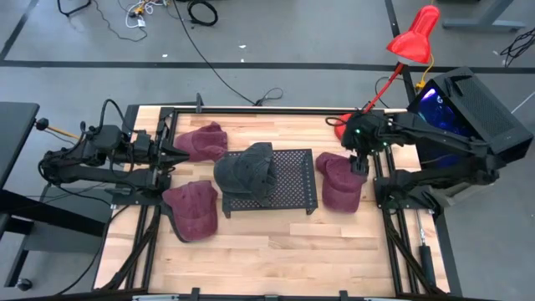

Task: Pick & Place hat
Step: Put the right red cap on the shelf

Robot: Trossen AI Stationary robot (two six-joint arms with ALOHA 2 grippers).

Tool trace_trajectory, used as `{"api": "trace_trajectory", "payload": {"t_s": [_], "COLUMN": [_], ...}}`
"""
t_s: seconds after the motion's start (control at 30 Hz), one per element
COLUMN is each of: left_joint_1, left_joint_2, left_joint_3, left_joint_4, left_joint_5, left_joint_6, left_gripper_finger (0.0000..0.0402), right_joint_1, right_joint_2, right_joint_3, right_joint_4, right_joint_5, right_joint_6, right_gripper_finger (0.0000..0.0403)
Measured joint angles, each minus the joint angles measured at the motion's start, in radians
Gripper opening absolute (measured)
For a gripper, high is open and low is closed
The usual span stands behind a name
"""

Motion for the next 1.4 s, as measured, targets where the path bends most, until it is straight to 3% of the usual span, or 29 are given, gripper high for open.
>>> {"api": "trace_trajectory", "payload": {"t_s": [0.37,0.73,0.97,1.4], "left_joint_1": [0.000,0.000,0.000,0.000], "left_joint_2": [0.000,0.000,0.000,0.000], "left_joint_3": [0.000,0.000,0.000,0.000], "left_joint_4": [0.000,0.000,0.000,0.000], "left_joint_5": [0.000,0.000,0.000,0.000], "left_joint_6": [0.000,0.000,0.000,0.000], "left_gripper_finger": [0.0048,0.0048,0.0048,0.0048], "right_joint_1": [-0.166,-0.229,-0.308,-0.401], "right_joint_2": [0.083,0.088,0.088,0.146], "right_joint_3": [-0.026,-0.228,-0.316,-0.333], "right_joint_4": [-0.007,0.123,0.169,0.214], "right_joint_5": [-0.001,-0.005,-0.080,-0.124], "right_joint_6": [-0.150,-0.246,-0.300,-0.392], "right_gripper_finger": [0.0233,0.0233,0.0233,0.0233]}}
